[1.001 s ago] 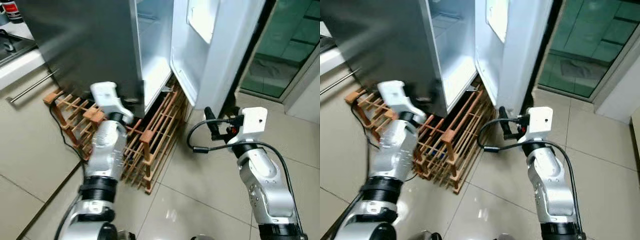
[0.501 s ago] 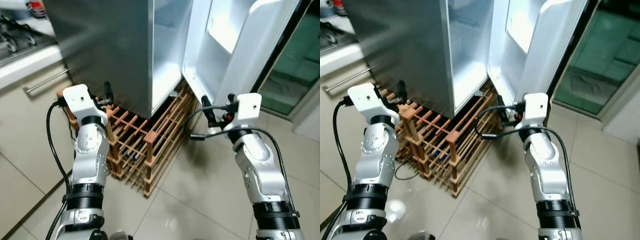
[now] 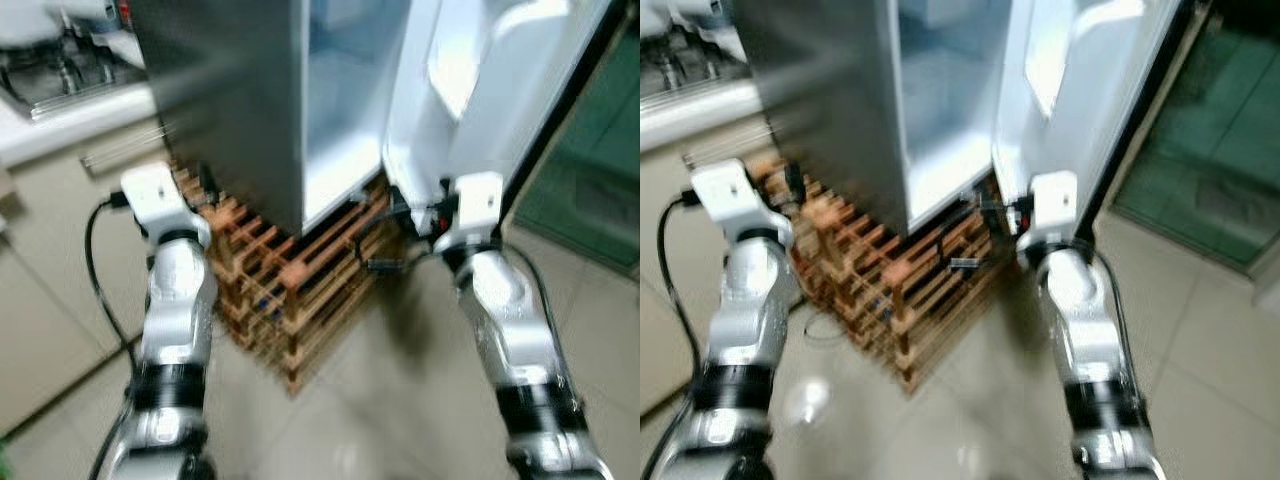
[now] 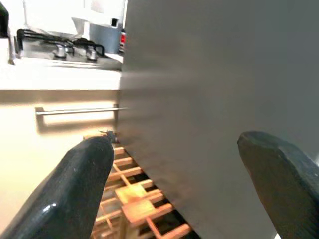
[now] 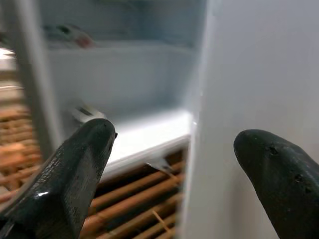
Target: Restocking fridge
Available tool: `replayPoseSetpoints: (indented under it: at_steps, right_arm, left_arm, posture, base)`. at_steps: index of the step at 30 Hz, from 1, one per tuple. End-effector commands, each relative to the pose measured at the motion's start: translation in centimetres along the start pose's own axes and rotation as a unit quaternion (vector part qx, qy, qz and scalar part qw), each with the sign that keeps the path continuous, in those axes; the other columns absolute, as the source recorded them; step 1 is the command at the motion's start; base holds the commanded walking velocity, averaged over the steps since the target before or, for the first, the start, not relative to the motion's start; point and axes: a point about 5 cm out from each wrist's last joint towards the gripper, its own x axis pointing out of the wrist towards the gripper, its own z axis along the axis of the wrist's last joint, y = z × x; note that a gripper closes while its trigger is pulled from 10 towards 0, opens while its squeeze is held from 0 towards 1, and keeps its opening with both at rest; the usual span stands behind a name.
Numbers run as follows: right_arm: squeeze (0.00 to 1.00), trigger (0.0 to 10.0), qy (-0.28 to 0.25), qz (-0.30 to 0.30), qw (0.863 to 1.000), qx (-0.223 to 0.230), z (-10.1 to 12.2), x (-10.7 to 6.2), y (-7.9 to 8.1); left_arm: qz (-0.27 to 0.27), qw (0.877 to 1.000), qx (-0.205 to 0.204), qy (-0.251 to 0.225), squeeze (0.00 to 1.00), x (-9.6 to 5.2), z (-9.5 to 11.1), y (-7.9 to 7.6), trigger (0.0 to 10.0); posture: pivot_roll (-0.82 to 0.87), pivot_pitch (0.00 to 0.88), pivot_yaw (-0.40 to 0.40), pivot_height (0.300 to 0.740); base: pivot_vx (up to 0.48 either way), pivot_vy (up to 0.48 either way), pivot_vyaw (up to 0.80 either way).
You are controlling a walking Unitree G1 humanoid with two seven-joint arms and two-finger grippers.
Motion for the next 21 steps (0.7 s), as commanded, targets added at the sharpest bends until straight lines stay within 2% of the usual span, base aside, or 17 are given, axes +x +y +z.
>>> replayPoseSetpoints:
  at_steps: [1,7,8,10,12,13,14,16,18,21]
  right_arm:
    - [0.14,10.0,-0.012,0.011,1.0,-0.005,0.7,0.5,0.5]
    - [0.13,10.0,-0.004,0.022,1.0,-0.016,0.6,1.2,0.2]
    - [0.13,10.0,-0.002,0.017,1.0,-0.026,0.6,1.2,-0.4]
    - [0.14,10.0,0.001,-0.007,0.999,-0.047,0.6,0.9,-2.0]
    - [0.13,10.0,0.011,-0.058,0.994,-0.088,0.5,0.0,-4.8]
    - [0.13,10.0,0.015,-0.099,0.989,-0.106,0.6,-0.7,-6.8]
    - [0.13,10.0,0.015,-0.099,0.989,-0.106,0.6,-0.7,-6.8]
    - [0.13,10.0,0.015,-0.18,0.976,-0.121,1.3,-2.6,-10.8]
    - [0.13,10.0,0.003,-0.181,0.977,-0.114,1.8,-3.0,-10.9]
    - [0.13,10.0,-0.013,-0.161,0.982,-0.095,2.1,-2.9,-9.7]
  left_arm:
    - [0.027,1.0,0.006,-0.001,0.0,0.5,0.4,1.2,10.0]
    - [0.03,0.999,0.011,0.002,0.0,0.6,0.3,1.2,10.0]
    - [0.03,0.999,0.014,0.003,0.0,0.5,0.3,1.3,10.0]
    - [0.033,0.999,0.016,0.004,0.0,0.5,0.3,1.5,10.0]
    - [0.034,0.999,0.016,0.003,0.0,0.5,0.4,1.6,10.0]
    - [0.035,0.999,0.016,0.003,0.0,0.5,0.4,1.7,10.0]
    - [0.035,0.999,0.016,0.003,0.0,0.5,0.4,1.7,10.0]
    - [0.036,0.999,0.017,0.006,0.0,0.5,0.3,1.9,10.0]
    - [0.035,0.999,0.018,0.011,0.0,0.6,0.1,1.7,10.0]
    - [0.033,0.999,0.018,0.012,0.0,0.7,0.0,1.5,10.0]
  posture:
    - [-0.12,0.0,0.009,0.74]
    - [-0.11,0.0,0.01,0.74]
    - [-0.11,0.0,0.01,0.74]
    - [-0.11,0.0,0.007,0.74]
    - [-0.11,0.0,0.007,0.74]
    - [-0.11,0.0,0.007,0.74]
    - [-0.11,0.0,0.007,0.74]
    - [-0.11,0.0,0.013,0.74]
    - [-0.13,0.0,0.022,0.74]
    - [-0.14,0.0,0.027,0.74]
  base:
    - [0.0,0.0,0.0]
    - [0.0,0.0,0.0]
    - [0.0,0.0,0.0]
    - [0.0,0.0,0.0]
    - [0.0,0.0,0.0]
    - [0.0,0.0,0.0]
    - [0.0,0.0,0.0]
    - [0.0,0.0,0.0]
    - [0.0,0.0,0.0]
    - [0.0,0.0,0.0]
